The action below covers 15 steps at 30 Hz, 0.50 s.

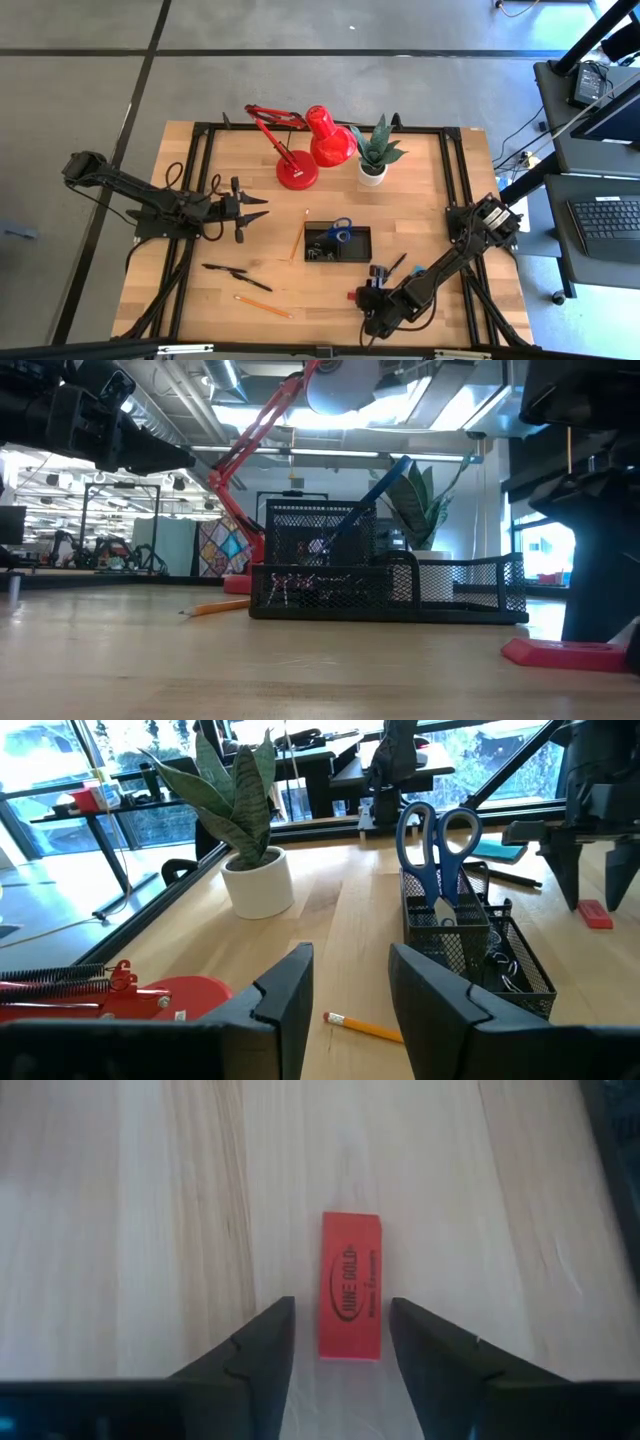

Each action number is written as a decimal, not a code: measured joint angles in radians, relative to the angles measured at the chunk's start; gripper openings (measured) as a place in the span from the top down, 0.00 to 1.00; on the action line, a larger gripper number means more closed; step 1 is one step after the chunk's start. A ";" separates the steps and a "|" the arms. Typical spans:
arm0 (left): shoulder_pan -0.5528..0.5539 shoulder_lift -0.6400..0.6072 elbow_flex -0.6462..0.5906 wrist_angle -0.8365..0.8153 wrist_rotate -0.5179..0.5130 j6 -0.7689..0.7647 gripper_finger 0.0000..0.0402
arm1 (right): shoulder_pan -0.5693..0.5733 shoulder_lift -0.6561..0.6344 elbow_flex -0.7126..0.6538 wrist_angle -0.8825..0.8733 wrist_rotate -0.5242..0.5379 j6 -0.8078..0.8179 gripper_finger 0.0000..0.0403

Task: Pick and place office supplies into organizer
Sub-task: Put the red eraser into the black desk organizer

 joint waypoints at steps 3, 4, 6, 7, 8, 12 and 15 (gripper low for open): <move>0.000 0.000 0.000 0.000 0.000 0.000 0.68 | -0.001 0.001 0.000 0.000 0.002 -0.001 0.64; 0.000 0.000 0.000 0.000 0.000 0.000 0.68 | -0.001 0.001 0.000 0.000 0.005 -0.006 0.66; 0.000 0.000 0.000 0.000 0.000 0.000 0.68 | -0.001 0.002 0.000 0.001 0.009 -0.020 0.69; 0.000 0.000 0.000 0.000 0.000 0.000 0.68 | -0.001 0.002 0.000 0.002 0.010 -0.021 0.71; 0.000 0.000 0.000 0.000 0.000 0.000 0.68 | -0.002 0.002 0.000 0.002 0.011 -0.022 0.73; 0.000 0.000 0.000 0.000 0.000 0.000 0.68 | -0.002 0.002 0.000 -0.001 0.014 -0.023 0.79; 0.000 0.000 0.000 0.000 0.000 0.000 0.68 | -0.002 0.003 -0.001 -0.004 0.016 -0.022 0.82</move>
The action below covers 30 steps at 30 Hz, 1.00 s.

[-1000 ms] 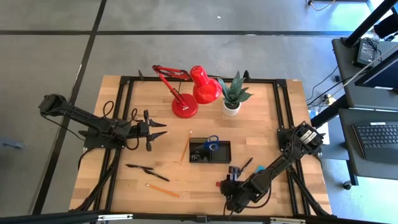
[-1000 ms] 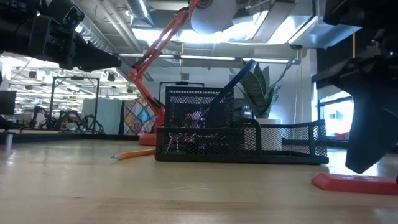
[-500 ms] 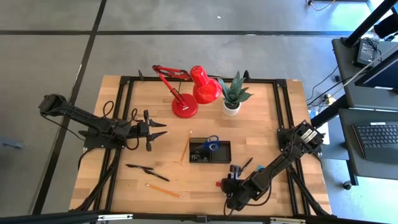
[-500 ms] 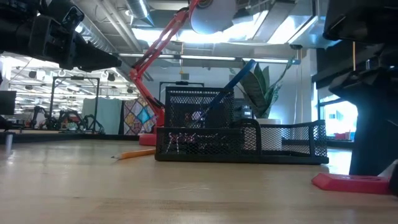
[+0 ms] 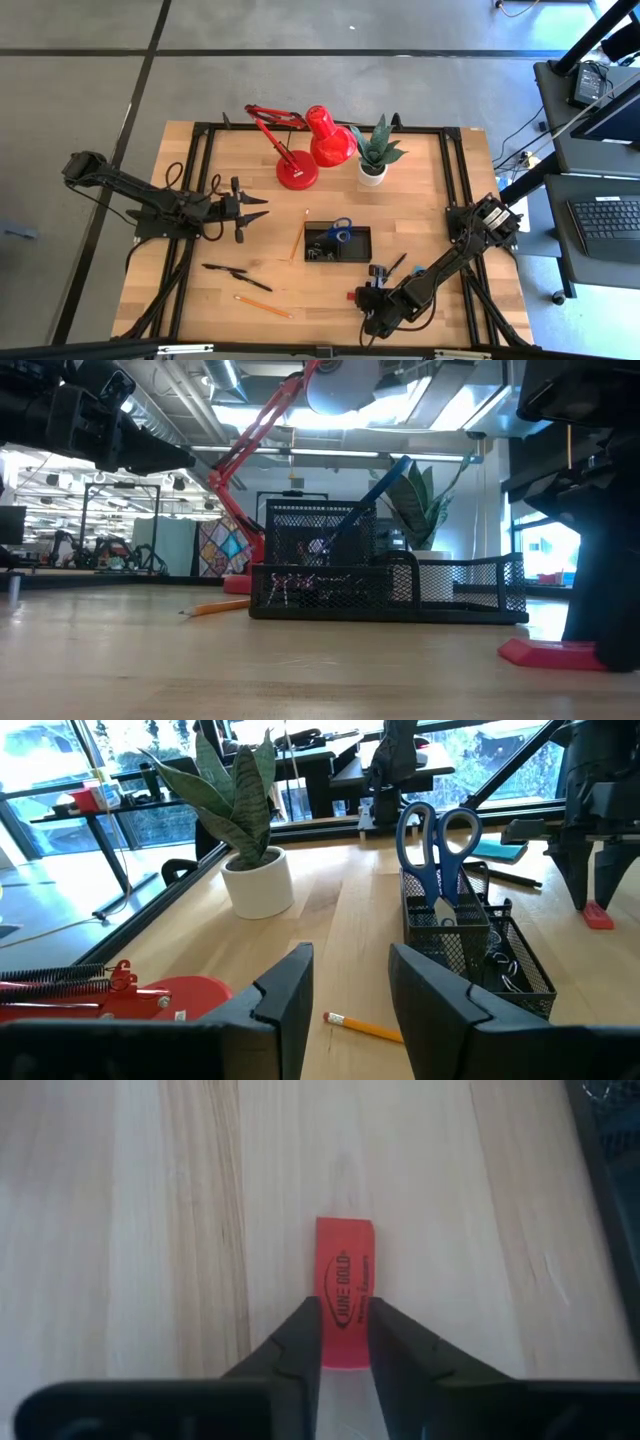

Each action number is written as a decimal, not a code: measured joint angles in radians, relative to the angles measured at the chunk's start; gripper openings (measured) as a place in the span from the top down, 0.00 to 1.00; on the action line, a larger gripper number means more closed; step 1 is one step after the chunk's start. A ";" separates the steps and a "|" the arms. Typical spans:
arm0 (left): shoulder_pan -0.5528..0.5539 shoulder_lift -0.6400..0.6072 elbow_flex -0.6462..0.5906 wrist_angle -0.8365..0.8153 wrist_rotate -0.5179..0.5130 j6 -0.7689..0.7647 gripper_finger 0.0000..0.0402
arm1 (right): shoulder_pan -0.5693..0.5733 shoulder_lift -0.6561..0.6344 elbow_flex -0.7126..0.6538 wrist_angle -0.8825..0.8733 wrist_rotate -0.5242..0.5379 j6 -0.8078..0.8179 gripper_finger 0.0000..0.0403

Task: Pick and place office supplies into organizer
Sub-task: Put the red eraser into the black desk organizer

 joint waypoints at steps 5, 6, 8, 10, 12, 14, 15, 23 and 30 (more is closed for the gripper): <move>0.000 0.000 0.000 0.000 0.000 0.000 0.68 | 0.000 0.000 0.000 0.010 0.003 0.001 0.82; 0.000 0.000 0.000 0.000 0.000 0.000 0.68 | 0.000 0.001 0.004 0.006 0.002 0.001 0.82; 0.000 0.000 0.000 0.000 0.000 0.000 0.68 | 0.000 0.004 0.022 -0.013 -0.001 -0.002 0.82; 0.000 0.000 0.000 0.000 0.000 0.000 0.68 | -0.002 0.007 0.051 -0.056 -0.006 -0.024 0.83; 0.000 0.000 0.000 0.000 0.000 0.000 0.68 | -0.008 0.009 0.087 -0.122 0.000 -0.046 0.83; 0.000 0.000 0.000 0.000 0.000 0.000 0.68 | -0.014 0.009 0.134 -0.179 0.032 -0.055 0.83; 0.000 0.000 0.000 0.000 0.000 0.000 0.68 | -0.017 0.008 0.157 -0.205 0.051 -0.068 0.83; 0.000 0.000 0.000 0.000 0.000 -0.001 0.68 | -0.087 0.006 0.330 -0.329 0.168 -0.307 0.83; 0.000 0.000 0.000 0.000 0.000 -0.001 0.68 | -0.192 0.005 0.378 -0.368 0.134 -0.481 0.83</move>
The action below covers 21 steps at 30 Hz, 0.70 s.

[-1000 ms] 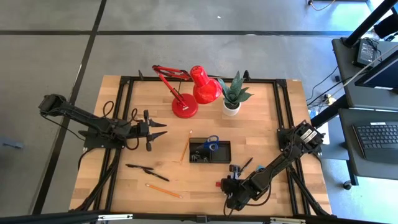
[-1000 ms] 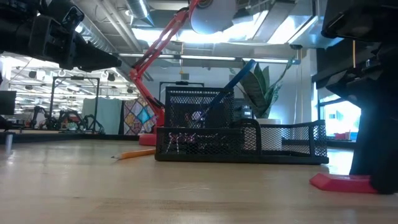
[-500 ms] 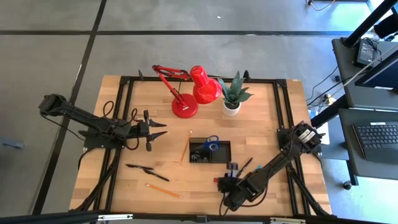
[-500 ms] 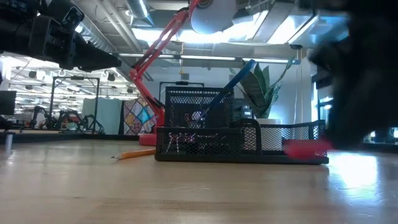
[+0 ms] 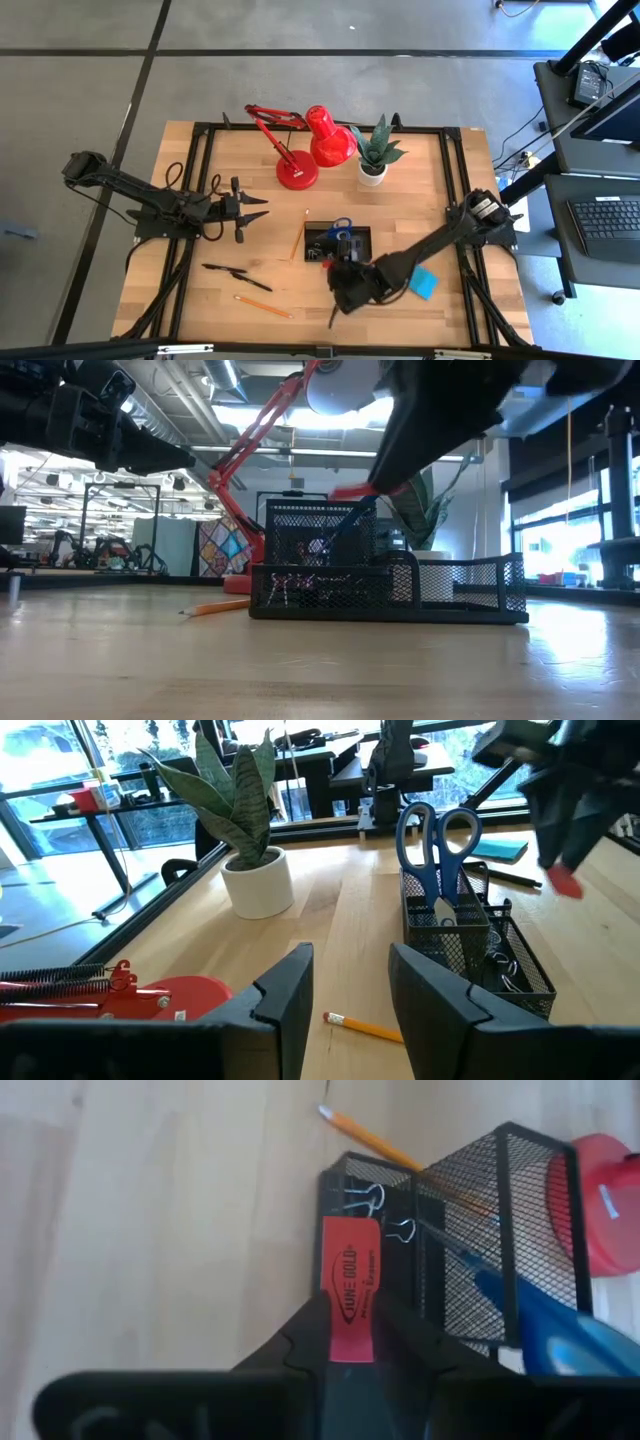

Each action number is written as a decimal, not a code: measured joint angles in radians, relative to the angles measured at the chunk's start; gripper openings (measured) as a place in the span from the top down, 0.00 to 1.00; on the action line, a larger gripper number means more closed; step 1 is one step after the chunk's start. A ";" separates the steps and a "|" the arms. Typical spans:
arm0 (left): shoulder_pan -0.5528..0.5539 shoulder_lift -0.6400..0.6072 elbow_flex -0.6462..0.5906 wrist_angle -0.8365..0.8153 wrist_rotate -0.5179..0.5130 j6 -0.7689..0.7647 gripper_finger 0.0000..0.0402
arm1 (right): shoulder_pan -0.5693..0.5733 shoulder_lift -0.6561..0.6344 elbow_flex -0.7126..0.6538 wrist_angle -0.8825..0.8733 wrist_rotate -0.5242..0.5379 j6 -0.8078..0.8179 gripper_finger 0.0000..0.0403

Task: Pick and place office supplies into organizer
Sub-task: Put the red eraser into the black desk organizer

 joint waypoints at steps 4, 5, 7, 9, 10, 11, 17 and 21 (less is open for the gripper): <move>0.000 0.000 0.000 0.000 0.000 0.000 0.68 | -0.050 0.000 0.000 0.000 -0.041 -0.066 0.83; 0.000 0.000 0.000 0.000 0.000 0.000 0.68 | -0.060 0.000 0.000 0.000 -0.041 -0.074 0.83; 0.000 0.000 0.000 0.000 0.000 0.000 0.68 | -0.080 0.000 0.000 0.002 -0.044 -0.092 0.83; 0.000 0.000 0.000 0.000 0.000 0.000 0.68 | -0.099 -0.001 0.000 0.002 -0.067 -0.098 0.83; 0.000 0.000 0.000 0.000 0.000 0.000 0.68 | -0.106 -0.001 0.000 0.003 -0.079 -0.100 0.83; 0.000 0.000 0.000 0.000 0.000 0.000 0.68 | -0.114 -0.001 0.000 0.004 -0.088 -0.101 0.83; 0.000 0.000 0.000 0.000 0.000 0.000 0.68 | -0.129 -0.002 -0.052 0.060 -0.094 -0.098 0.83; 0.000 0.000 0.000 0.000 0.000 0.000 0.68 | -0.128 -0.002 -0.106 0.122 -0.094 -0.092 0.83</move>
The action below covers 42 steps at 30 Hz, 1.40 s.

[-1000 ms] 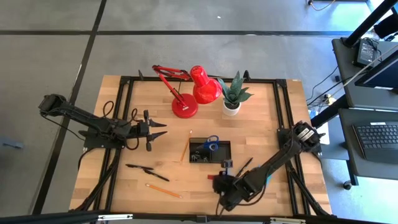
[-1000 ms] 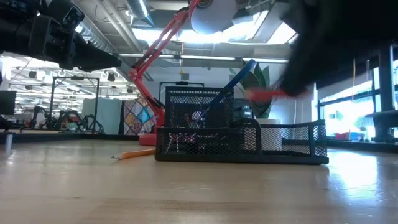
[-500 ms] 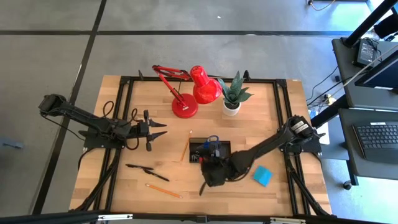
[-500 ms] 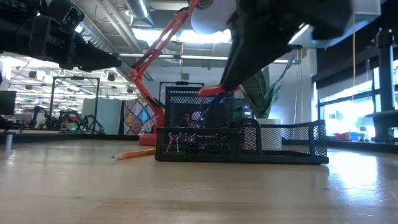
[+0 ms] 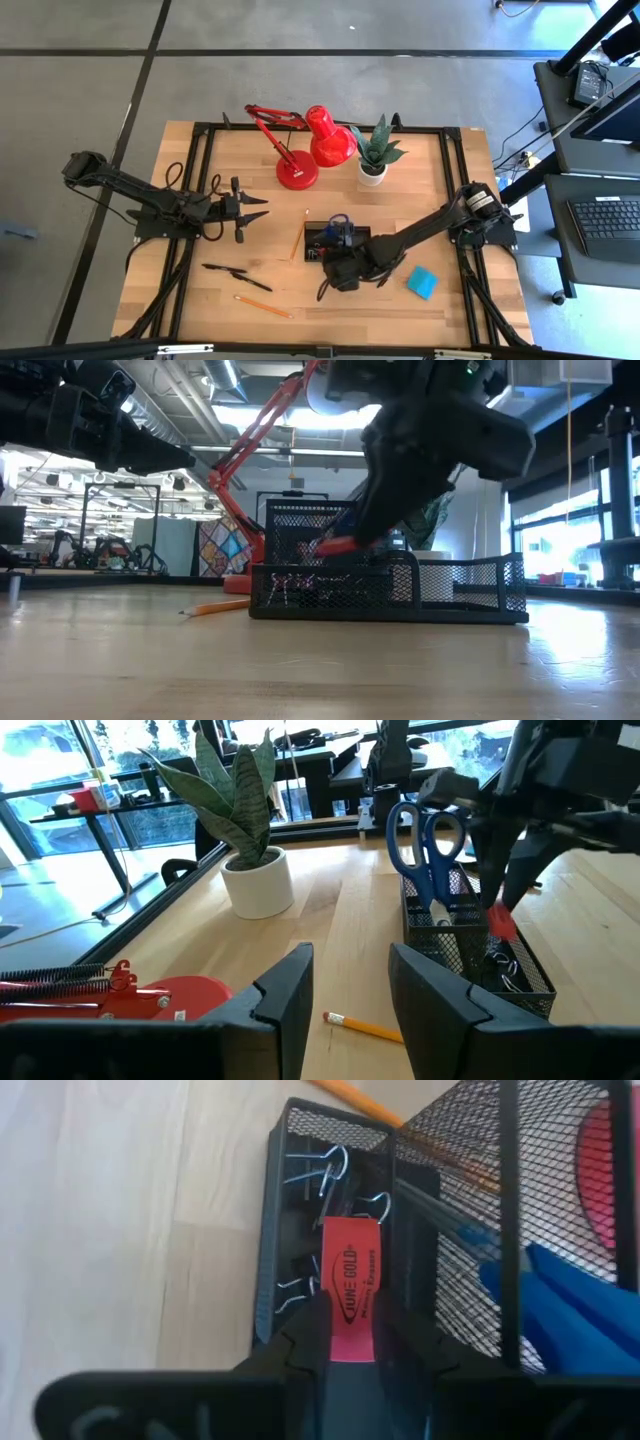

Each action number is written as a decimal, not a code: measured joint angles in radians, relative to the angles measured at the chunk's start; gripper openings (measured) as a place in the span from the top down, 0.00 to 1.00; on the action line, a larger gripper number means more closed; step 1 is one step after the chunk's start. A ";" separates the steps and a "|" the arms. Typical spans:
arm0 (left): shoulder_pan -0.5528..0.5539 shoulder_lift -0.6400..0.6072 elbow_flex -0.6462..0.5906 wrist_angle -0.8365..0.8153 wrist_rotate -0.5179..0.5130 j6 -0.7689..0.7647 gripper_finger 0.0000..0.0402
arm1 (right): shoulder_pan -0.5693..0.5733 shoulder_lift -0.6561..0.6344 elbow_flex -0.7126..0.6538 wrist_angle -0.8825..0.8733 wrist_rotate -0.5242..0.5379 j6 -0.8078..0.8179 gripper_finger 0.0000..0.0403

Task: Pick and place office supplies into organizer
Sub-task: Put the red eraser into the black desk organizer

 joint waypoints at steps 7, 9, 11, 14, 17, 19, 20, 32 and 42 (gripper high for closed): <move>0.000 0.000 0.000 0.000 0.000 0.000 0.68 | 0.000 -0.001 -0.048 0.084 0.001 0.000 0.83; 0.000 0.000 0.000 0.000 0.000 0.000 0.68 | -0.001 -0.001 -0.050 0.083 0.001 0.001 0.83; 0.000 0.000 0.000 0.000 0.000 0.000 0.68 | -0.001 -0.001 -0.051 0.084 0.001 0.001 0.83; 0.000 0.000 0.000 0.000 0.000 0.000 0.68 | -0.001 -0.001 -0.051 0.083 0.002 0.001 0.83; 0.000 0.000 0.000 0.000 0.000 0.000 0.68 | -0.001 -0.001 -0.051 0.084 0.002 0.003 0.83; 0.000 0.000 0.000 -0.001 0.000 0.000 0.68 | -0.001 -0.001 -0.051 0.084 0.002 0.003 0.83; 0.000 0.000 0.000 0.000 0.000 0.000 0.68 | -0.001 -0.001 -0.051 0.084 0.002 0.007 0.83; 0.000 0.000 0.000 0.000 0.000 0.000 0.68 | -0.001 -0.001 -0.051 0.080 0.003 0.029 0.83; 0.000 0.000 0.000 0.000 0.000 0.000 0.68 | -0.001 -0.001 -0.050 0.082 0.002 0.030 0.83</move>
